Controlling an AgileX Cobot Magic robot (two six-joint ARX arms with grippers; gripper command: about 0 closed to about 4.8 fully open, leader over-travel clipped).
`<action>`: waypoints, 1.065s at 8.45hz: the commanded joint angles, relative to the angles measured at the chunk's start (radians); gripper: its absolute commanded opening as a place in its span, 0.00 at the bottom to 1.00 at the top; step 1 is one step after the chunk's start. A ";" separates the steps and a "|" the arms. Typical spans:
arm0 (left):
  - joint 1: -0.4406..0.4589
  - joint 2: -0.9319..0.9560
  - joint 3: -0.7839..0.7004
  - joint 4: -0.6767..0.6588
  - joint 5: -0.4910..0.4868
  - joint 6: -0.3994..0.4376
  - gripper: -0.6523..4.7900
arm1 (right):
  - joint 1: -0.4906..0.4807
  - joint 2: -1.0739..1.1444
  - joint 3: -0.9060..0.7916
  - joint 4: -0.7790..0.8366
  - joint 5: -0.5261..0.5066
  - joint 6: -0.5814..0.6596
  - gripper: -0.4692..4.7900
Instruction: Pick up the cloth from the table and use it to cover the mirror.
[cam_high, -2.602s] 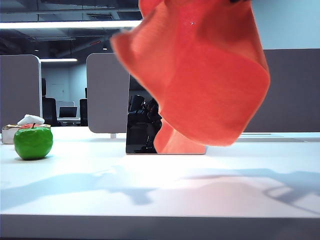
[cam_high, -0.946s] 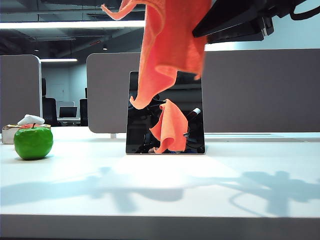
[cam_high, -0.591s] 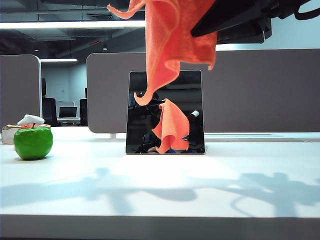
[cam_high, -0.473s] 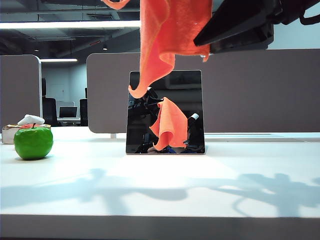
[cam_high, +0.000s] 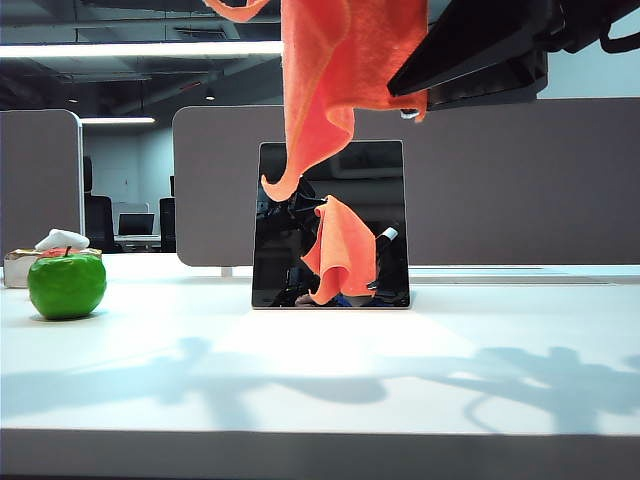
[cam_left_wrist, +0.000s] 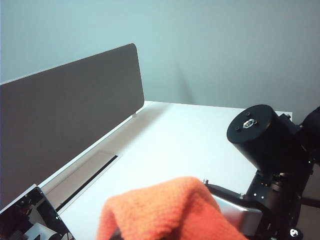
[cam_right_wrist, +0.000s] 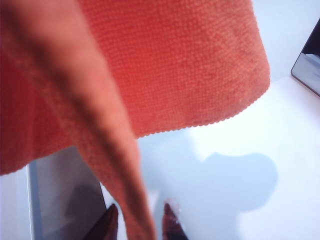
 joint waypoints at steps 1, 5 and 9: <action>0.000 -0.006 0.006 0.007 -0.002 0.000 0.11 | 0.000 0.000 0.005 0.018 -0.008 -0.006 0.09; 0.000 -0.006 0.006 -0.021 -0.043 0.000 0.11 | 0.000 -0.006 0.006 0.116 0.045 -0.006 0.07; 0.000 -0.003 0.005 -0.428 -0.621 0.004 0.11 | 0.000 -0.162 0.008 0.349 0.360 -0.006 0.07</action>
